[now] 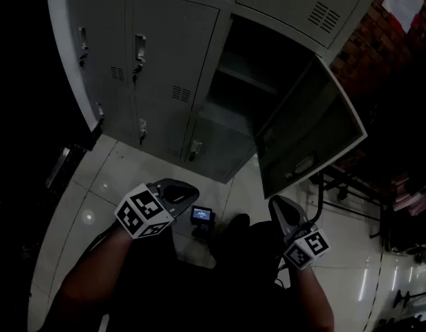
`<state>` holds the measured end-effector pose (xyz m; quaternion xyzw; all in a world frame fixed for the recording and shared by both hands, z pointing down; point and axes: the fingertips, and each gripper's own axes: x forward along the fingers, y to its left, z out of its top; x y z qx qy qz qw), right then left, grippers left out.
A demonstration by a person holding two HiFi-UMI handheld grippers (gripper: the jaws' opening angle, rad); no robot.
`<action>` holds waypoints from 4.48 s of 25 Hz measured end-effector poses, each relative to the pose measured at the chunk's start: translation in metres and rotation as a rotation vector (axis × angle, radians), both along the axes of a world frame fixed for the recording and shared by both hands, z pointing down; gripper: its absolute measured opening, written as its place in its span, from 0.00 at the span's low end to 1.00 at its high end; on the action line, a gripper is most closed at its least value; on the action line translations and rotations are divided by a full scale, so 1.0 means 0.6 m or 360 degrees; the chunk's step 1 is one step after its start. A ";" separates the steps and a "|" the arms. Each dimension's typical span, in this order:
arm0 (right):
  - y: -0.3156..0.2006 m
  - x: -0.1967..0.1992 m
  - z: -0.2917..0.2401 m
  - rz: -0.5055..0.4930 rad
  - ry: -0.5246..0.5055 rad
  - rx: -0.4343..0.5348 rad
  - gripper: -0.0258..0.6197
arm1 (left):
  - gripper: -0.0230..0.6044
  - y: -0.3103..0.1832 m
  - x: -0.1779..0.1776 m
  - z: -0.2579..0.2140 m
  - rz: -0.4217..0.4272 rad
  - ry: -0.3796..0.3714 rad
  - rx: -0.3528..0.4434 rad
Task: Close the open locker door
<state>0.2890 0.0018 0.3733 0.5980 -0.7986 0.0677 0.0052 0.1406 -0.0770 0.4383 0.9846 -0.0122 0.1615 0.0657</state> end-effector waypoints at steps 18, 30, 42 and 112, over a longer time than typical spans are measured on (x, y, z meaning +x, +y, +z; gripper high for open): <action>-0.048 0.130 -0.078 0.0027 0.0033 0.0098 0.37 | 0.06 0.001 -0.012 0.004 -0.0016 -0.0041 -0.0003; -0.120 0.008 -0.073 -0.0289 0.0113 0.0099 0.27 | 0.06 0.000 -0.007 0.002 -0.0017 -0.0038 -0.0022; -0.290 -0.098 -0.075 -0.0130 0.0109 0.0072 0.21 | 0.06 0.004 -0.009 -0.004 -0.0013 -0.0016 -0.0045; -0.230 -0.010 -0.082 0.0104 0.0017 0.0061 0.05 | 0.06 -0.009 -0.024 0.003 -0.0034 -0.0006 -0.0037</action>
